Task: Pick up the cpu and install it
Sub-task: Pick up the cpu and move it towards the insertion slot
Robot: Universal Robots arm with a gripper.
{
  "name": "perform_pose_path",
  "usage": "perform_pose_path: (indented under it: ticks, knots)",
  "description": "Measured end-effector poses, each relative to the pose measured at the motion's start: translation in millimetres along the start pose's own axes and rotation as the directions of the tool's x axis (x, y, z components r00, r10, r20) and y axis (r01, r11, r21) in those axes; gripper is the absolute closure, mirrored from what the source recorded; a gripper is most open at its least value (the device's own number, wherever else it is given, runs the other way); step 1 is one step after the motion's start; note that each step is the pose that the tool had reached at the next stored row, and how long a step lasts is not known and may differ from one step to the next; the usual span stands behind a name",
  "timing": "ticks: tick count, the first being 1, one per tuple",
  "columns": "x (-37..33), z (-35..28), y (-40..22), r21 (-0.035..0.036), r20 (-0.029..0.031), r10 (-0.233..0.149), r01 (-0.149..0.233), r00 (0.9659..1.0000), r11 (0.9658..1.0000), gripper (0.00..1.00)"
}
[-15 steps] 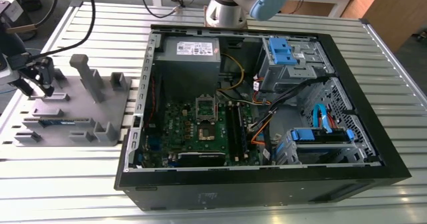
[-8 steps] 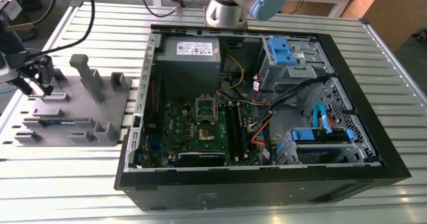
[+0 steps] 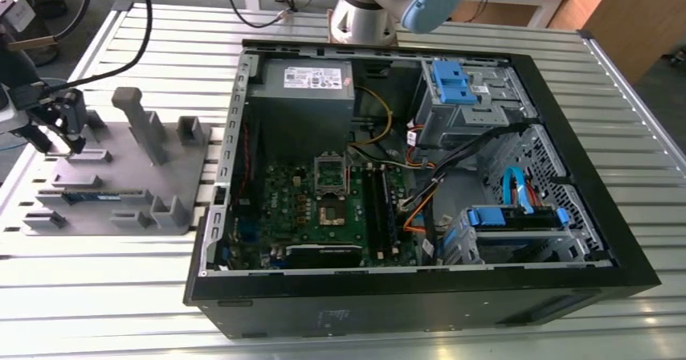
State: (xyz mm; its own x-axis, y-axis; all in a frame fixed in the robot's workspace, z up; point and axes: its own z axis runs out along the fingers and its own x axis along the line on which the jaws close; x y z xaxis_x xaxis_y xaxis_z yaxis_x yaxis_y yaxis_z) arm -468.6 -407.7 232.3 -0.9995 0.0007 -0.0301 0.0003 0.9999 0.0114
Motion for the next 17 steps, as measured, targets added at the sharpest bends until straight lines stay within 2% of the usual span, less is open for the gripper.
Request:
perform_pose_path:
  ticks: [5,11,17]
  knots:
    - [0.0,-0.2,0.0,0.0004,0.0001,0.0,0.0,1.0,1.0,0.53]
    - [-0.3,-8.2,0.1,0.001,0.0,0.0,0.0,1.0,1.0,0.53]
    - [-0.4,-13.6,0.2,0.0028,0.0,0.0,0.0,1.0,1.0,0.53]
